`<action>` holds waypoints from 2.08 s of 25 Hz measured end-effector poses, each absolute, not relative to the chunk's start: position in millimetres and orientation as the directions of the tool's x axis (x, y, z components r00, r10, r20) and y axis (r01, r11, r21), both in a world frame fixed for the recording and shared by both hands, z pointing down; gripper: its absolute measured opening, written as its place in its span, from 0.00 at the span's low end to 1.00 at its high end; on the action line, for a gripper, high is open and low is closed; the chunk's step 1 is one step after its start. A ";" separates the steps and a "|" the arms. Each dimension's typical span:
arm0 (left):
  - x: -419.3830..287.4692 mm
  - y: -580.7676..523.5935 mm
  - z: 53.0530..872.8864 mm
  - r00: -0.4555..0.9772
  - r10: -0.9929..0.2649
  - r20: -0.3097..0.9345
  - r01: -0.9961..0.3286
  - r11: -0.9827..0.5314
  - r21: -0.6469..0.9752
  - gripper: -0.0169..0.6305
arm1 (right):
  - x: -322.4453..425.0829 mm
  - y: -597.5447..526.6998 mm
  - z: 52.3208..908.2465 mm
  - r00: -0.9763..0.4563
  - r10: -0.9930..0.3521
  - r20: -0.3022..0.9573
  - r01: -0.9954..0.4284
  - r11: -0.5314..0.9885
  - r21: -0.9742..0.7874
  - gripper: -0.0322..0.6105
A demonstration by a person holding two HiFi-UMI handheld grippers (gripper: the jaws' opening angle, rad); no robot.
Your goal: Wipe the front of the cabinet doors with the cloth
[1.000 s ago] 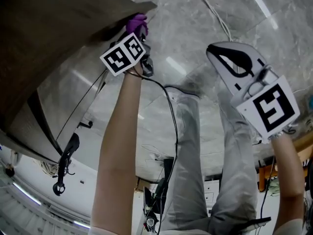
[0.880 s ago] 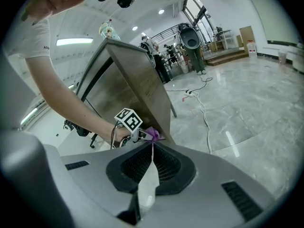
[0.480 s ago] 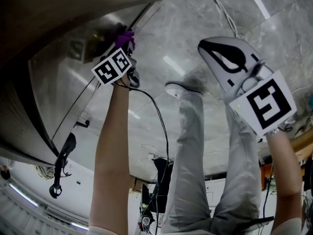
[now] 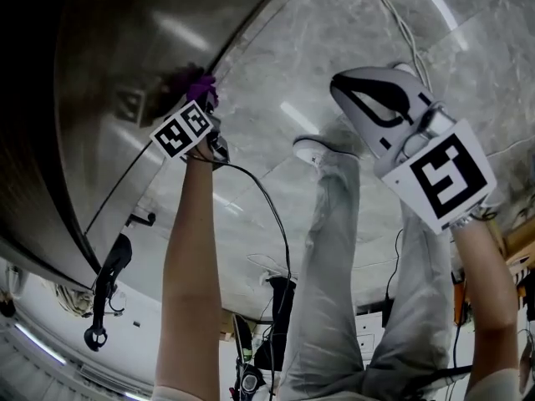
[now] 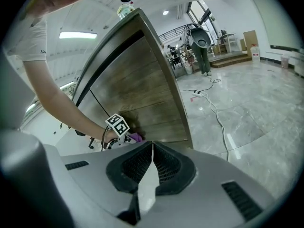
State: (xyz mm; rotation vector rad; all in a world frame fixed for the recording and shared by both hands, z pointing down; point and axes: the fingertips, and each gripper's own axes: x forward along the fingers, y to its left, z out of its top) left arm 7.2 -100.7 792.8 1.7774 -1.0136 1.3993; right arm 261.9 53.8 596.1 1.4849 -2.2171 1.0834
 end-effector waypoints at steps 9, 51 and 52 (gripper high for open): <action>-59.0 -101.8 787.8 0.090 -0.137 0.987 -0.870 -0.493 0.011 0.25 | 198.0 54.3 578.2 -0.400 -0.710 0.579 -0.894 0.164 -0.417 0.10; -61.6 -77.4 431.7 0.634 -0.609 0.477 -0.773 -0.517 0.368 0.25 | 17.4 30.2 428.6 -0.492 -0.696 0.523 -0.870 0.375 -0.319 0.10; -58.4 -75.3 426.0 0.654 -0.592 0.471 -0.755 -0.546 0.363 0.25 | 4.4 26.9 421.4 -0.491 -0.699 0.519 -0.871 0.382 -0.310 0.10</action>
